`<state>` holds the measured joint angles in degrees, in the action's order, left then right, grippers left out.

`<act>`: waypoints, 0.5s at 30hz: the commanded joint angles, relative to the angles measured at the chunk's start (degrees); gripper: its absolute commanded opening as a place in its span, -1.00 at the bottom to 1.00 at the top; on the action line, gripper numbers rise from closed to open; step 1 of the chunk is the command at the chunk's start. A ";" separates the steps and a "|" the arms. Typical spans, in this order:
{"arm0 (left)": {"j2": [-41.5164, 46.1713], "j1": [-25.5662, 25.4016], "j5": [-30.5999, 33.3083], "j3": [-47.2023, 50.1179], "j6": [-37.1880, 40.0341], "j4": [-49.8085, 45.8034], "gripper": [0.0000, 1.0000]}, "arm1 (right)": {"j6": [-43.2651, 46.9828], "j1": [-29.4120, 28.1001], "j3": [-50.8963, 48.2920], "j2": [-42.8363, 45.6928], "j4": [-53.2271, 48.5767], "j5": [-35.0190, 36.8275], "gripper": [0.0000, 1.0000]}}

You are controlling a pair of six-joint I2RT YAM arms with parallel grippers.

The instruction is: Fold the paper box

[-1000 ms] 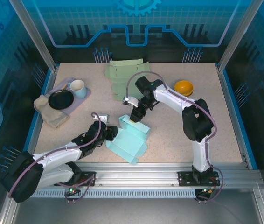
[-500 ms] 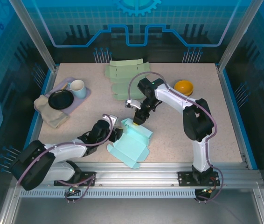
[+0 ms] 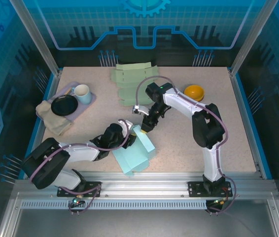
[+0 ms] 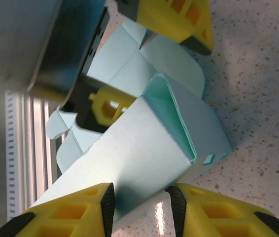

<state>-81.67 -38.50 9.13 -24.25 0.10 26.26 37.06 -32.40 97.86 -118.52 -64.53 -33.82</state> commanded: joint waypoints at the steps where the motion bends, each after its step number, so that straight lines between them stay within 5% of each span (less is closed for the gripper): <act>1: -1.98 -1.52 -1.50 -3.27 1.04 3.31 0.12 | -2.51 0.67 0.57 -1.72 2.88 2.83 -0.24; 8: -5.88 -2.64 4.15 -4.63 3.60 5.86 0.04 | -1.64 1.28 2.01 -2.10 2.31 1.99 -0.24; 15: -5.83 -4.36 5.39 -5.46 -3.33 7.47 -0.38 | -2.32 1.55 3.17 -3.80 3.53 2.49 -0.24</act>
<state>-87.39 -41.15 13.19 -27.92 0.08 29.52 35.55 -31.31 99.61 -119.68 -62.54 -32.99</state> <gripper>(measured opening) 0.324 0.378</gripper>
